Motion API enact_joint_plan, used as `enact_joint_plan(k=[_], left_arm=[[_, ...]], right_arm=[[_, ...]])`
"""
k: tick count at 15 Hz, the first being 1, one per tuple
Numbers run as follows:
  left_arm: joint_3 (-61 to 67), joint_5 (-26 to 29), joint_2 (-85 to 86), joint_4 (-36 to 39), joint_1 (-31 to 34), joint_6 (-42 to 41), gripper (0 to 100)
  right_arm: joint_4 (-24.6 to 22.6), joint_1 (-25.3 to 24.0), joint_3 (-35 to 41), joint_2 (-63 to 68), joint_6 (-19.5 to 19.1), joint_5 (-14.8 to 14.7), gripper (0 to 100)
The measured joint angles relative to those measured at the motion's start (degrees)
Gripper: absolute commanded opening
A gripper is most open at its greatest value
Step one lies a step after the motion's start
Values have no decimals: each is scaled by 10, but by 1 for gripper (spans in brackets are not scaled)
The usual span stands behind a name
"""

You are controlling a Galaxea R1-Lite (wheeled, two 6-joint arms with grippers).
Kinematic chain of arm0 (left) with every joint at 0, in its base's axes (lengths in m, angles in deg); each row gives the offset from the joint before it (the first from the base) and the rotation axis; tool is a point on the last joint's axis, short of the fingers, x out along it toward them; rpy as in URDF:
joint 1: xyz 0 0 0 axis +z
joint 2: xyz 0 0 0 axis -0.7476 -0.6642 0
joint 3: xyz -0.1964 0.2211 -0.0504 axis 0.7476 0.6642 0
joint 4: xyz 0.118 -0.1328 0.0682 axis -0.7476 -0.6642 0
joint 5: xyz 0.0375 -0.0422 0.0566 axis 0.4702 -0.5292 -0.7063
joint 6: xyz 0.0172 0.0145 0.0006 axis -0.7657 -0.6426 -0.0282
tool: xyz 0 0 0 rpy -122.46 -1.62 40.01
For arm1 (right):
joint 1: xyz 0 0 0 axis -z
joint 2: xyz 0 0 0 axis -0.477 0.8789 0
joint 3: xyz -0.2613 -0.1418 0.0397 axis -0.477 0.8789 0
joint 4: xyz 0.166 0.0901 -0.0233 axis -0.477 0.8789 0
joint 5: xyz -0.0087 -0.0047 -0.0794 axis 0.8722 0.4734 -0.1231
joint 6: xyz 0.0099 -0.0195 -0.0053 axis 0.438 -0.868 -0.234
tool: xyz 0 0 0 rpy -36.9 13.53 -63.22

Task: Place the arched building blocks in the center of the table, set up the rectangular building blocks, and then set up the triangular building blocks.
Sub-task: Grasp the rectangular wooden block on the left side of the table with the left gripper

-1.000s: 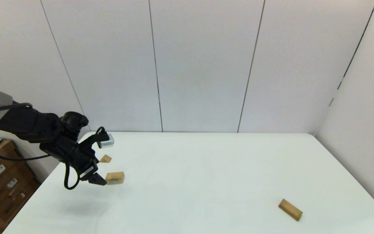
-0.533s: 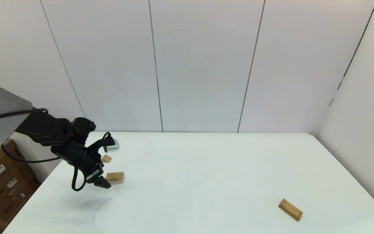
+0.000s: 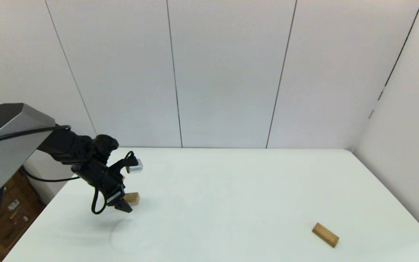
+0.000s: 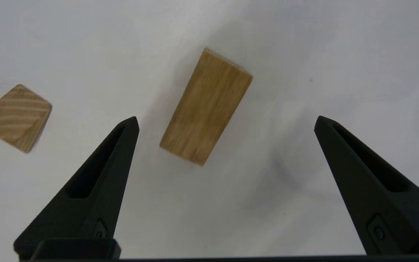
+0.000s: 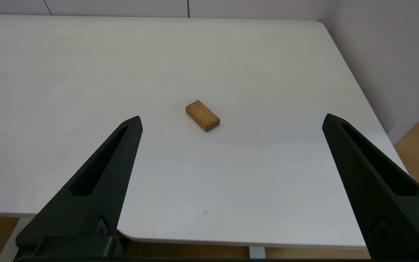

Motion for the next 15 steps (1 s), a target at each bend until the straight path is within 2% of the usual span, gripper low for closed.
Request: enact_joint_plan(k=[2, 8, 9, 15], left_arm=[[-7, -17, -9, -1, -7, 0, 100], [-24, -20, -32, -2, -10, 1, 100], [-25, -20, -34, -5, -10, 1, 0], [-32, -20, -37, -10, -6, 4, 0]], right_arm=[[0, 0, 0, 0, 0, 0, 100], [0, 0, 0, 0, 0, 0, 100], [0, 0, 0, 0, 0, 0, 100], [0, 0, 0, 0, 0, 0, 100]])
